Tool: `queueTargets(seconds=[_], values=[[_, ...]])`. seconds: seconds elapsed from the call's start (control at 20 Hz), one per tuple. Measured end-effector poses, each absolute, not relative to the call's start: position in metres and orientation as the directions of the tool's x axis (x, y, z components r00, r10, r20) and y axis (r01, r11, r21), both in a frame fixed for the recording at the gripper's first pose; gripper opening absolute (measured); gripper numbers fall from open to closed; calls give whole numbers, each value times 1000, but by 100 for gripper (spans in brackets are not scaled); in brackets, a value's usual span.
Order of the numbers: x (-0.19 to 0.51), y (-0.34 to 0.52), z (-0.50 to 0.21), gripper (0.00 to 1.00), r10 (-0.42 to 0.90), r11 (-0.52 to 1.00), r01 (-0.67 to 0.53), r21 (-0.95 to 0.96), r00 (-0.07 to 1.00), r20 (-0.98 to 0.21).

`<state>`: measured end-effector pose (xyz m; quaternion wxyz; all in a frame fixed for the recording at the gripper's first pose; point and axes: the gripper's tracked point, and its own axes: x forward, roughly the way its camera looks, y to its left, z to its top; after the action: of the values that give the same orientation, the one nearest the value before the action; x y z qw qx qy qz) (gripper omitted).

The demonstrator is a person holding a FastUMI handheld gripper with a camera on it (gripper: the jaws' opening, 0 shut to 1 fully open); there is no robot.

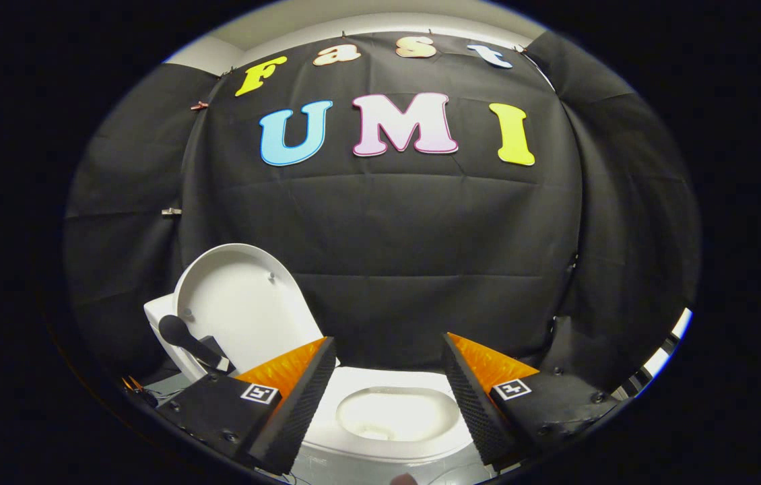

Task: Open the toilet lid.

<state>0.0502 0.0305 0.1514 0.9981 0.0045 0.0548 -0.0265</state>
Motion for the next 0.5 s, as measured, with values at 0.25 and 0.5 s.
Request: queueTargets(seconds=[0.25, 0.5], values=[[50, 26, 147, 99, -69, 997, 72, 23, 990, -122], [52, 21, 140, 99, -81, 997, 81, -5, 989, -126]])
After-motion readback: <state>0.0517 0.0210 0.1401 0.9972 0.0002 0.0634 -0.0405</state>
